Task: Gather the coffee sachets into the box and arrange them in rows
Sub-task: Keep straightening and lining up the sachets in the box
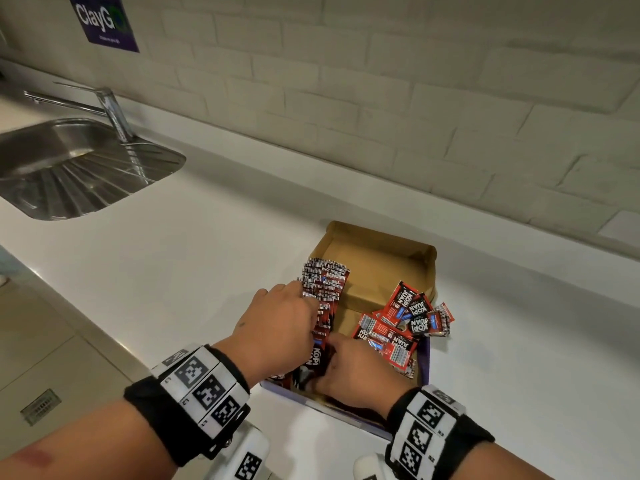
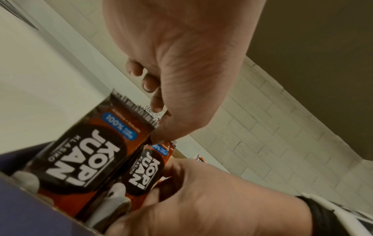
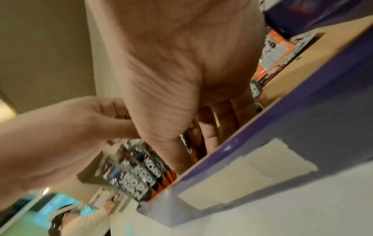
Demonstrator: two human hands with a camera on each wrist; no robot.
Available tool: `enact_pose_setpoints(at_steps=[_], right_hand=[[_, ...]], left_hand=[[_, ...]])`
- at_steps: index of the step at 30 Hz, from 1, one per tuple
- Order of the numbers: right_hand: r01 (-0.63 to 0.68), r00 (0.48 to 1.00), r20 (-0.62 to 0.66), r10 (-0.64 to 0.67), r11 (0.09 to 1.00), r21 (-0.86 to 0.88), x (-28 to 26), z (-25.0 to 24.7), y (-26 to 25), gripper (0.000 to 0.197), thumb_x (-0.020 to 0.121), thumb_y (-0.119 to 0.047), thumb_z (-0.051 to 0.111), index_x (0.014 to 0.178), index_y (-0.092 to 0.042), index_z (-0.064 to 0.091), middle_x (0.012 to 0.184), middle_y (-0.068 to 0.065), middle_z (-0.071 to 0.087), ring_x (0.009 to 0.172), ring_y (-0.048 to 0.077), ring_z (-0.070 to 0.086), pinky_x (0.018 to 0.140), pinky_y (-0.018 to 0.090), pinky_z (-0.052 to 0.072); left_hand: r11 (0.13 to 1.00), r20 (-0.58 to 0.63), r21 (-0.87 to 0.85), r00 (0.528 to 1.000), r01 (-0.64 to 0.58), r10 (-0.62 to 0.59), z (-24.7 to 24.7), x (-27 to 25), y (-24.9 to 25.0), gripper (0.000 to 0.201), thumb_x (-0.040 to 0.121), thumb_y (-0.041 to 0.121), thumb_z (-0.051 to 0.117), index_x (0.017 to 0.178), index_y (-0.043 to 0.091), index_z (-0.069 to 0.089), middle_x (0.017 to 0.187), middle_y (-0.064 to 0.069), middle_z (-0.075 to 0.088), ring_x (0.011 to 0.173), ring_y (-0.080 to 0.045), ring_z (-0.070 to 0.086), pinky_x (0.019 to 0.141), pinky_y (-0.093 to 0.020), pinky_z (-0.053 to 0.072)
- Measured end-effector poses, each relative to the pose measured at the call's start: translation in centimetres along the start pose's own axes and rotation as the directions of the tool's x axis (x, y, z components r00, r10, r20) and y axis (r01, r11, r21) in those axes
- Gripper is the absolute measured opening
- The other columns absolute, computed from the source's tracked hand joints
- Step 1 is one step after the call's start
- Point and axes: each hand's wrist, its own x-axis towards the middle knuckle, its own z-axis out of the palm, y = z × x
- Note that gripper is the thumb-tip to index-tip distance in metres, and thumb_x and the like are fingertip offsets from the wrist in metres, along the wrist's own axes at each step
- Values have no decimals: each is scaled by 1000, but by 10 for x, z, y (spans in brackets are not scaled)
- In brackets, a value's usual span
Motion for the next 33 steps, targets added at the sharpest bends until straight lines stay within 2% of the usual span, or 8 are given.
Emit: enact_pose_setpoints(at_steps=[2,4,11,16,21,25,31,33], right_hand=[[3,999,-47,-9,992,-127,3,4,-3,44,84,-48,71,118,-24,60,111,1,73,103,23,68,77,28,52],[-5,997,-82,-10,983,-186,5,7,-5,44,87,-47,67,119,-18,60,113,6,72,106,28,68,81,31,53],[13,999,-33,-26,942,-334,8,12,-6,39,88,-50,60,104,-16,66,102,9,74,94,31,71,74,33,54],[34,999,-17,-43,937,-348,11,15,-3,39,86,-52,56,96,-16,69,94,7,73,88,30,70,70,32,55],[35,999,-18,-45,932,-361,11,16,-2,41,87,-51,55,96,-14,69,93,9,73,88,31,70,69,31,54],[31,998,-33,-46,936,-349,11,15,-1,41,87,-53,53,91,-14,67,90,9,72,85,31,69,65,29,48],[59,996,-44,-79,938,-342,12,19,3,41,87,-53,50,92,-15,66,89,8,72,85,31,69,63,30,48],[73,994,-50,-96,938,-339,12,19,3,40,87,-52,51,93,-16,66,89,7,72,86,31,70,64,30,49]], left_hand=[[1000,11,4,1000,-3,3,1,-1,0,14,87,32,55,101,28,57,107,1,50,100,-22,51,89,-37,42],[1000,9,-1,1000,-4,4,1,0,1,15,87,32,56,101,28,57,107,1,50,101,-22,51,89,-37,42],[998,-14,-53,1000,16,-16,4,1,-2,22,87,33,58,108,28,55,109,2,52,104,-22,52,91,-37,42],[993,-27,-110,999,40,-43,3,2,-8,23,85,37,61,106,31,55,99,7,46,102,-21,53,91,-36,42],[992,-35,-119,998,50,-54,5,3,-9,40,86,44,61,123,32,53,112,5,53,109,-20,54,92,-36,41],[993,-12,-107,998,54,-55,2,3,-14,44,89,40,53,133,36,55,115,3,51,111,-21,52,94,-36,41],[998,45,-57,999,27,-25,-1,-1,-19,46,87,42,50,132,40,59,104,7,43,109,-18,49,90,-35,36],[998,64,-59,998,28,-24,0,-2,-19,48,86,43,49,133,39,59,107,6,45,109,-19,49,92,-35,36]])
